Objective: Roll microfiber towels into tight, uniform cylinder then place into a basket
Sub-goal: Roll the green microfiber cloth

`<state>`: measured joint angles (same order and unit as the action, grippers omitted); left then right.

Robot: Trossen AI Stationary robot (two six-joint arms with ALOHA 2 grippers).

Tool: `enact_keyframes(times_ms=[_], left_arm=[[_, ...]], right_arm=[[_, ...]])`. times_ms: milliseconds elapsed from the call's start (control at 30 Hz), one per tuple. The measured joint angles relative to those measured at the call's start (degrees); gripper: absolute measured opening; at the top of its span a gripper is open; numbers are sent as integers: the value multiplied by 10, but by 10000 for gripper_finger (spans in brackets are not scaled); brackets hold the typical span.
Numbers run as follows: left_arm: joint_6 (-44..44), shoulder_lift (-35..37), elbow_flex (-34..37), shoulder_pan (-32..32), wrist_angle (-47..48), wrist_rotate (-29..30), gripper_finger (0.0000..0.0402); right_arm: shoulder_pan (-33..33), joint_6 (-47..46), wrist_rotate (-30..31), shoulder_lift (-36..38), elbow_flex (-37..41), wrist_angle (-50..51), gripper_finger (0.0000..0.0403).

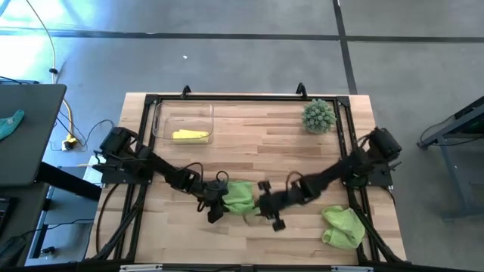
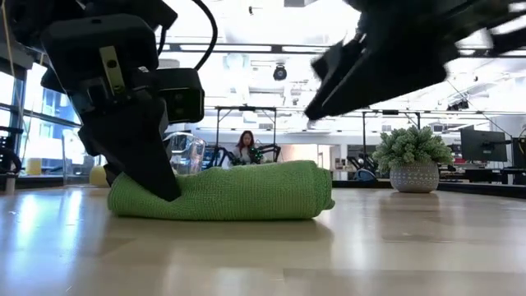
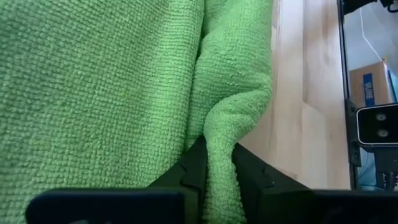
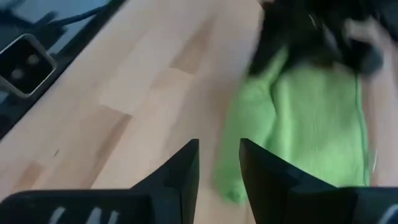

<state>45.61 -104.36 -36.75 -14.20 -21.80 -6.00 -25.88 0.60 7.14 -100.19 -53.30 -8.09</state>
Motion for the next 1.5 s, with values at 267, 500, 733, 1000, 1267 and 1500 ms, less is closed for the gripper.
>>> enact_keyframes(times_ms=[267,500,733,1000,1267,1500], left_arm=[[1,0,0,4,-3,3,39],[10,0,-1,4,-4,3,39],[24,4,0,3,-10,3,39],[11,59,3,9,64,13,66],[-79,157,3,9,239,46,131],[-154,245,2,-18,259,86,155]], right_arm=[[-45,56,127,-84,-1,-96,108],[-18,-6,127,-107,-2,-104,124],[3,-19,119,-134,-3,-104,180],[26,-125,78,-159,-6,-108,200],[31,-221,57,-173,-7,-110,160],[37,-301,46,-172,-6,-113,72]])
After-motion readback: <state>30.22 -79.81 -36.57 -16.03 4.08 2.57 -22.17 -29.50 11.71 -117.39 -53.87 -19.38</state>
